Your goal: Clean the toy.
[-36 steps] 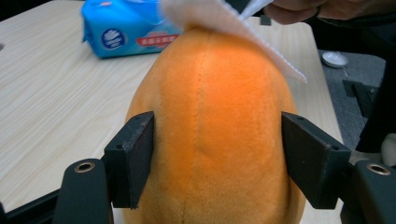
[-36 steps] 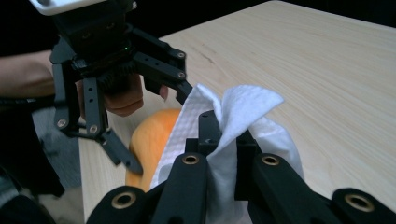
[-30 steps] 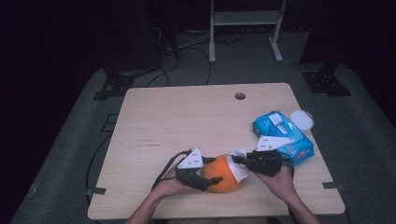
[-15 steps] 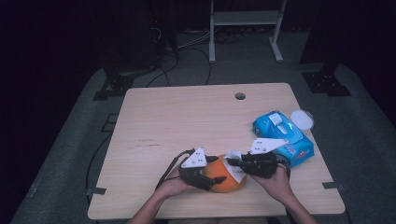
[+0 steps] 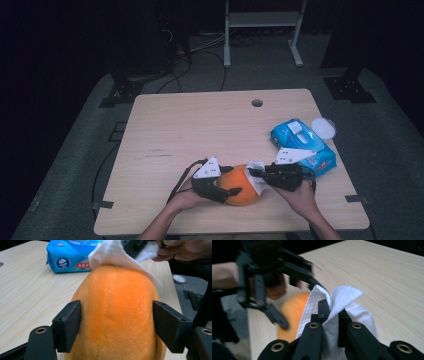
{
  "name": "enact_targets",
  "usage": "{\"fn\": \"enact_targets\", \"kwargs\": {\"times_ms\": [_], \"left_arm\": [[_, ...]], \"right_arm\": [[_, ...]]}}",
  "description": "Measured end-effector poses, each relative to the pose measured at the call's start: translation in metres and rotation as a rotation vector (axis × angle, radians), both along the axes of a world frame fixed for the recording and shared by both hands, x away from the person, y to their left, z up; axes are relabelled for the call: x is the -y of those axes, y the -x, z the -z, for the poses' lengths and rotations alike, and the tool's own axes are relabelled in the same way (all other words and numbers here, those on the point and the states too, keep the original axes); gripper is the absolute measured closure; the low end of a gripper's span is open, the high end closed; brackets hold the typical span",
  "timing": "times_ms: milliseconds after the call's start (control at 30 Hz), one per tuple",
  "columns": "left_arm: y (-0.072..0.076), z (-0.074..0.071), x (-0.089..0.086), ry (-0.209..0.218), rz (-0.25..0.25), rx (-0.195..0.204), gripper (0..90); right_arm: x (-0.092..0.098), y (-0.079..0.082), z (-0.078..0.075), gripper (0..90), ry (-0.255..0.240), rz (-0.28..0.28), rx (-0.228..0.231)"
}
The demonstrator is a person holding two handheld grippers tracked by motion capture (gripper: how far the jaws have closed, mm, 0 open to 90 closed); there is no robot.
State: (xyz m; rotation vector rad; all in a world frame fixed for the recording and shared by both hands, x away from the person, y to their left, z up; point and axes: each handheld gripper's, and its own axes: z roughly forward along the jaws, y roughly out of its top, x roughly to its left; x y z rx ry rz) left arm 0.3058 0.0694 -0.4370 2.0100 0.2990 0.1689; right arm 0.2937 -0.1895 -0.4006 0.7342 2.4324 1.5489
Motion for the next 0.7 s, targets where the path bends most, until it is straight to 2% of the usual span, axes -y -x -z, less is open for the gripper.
{"fn": "enact_targets", "kwargs": {"times_ms": [67,133,200,333,433,533,633,700], "left_arm": [[0.001,0.0,0.001,0.002,0.0,0.002,26.0],[0.002,-0.001,0.003,-0.002,0.003,0.01,26.2],[0.003,-0.001,0.003,-0.004,0.003,0.013,26.7],[0.001,-0.001,0.001,-0.003,0.008,0.011,27.1],[0.002,-0.001,0.002,-0.001,0.013,0.012,26.0],[0.001,-0.002,0.001,0.011,0.017,0.007,17.6],[-0.002,-0.002,-0.004,0.017,0.009,-0.018,9.6],[-0.005,0.001,-0.008,0.033,0.016,-0.05,9.4]], "right_arm": [[-0.012,0.004,-0.003,85.5,0.007,-0.04,0.025],[-0.02,0.006,-0.006,85.6,0.028,-0.055,0.044],[-0.023,0.007,-0.008,85.7,0.057,-0.046,0.065],[-0.01,0.0,-0.004,85.8,0.048,0.006,0.041],[-0.001,-0.003,0.001,85.7,0.028,0.02,0.025],[0.001,-0.003,0.005,85.7,0.021,0.015,0.015],[0.002,-0.001,0.005,85.7,0.024,0.015,0.022],[0.006,-0.001,0.006,85.6,0.019,0.018,0.016]]}}
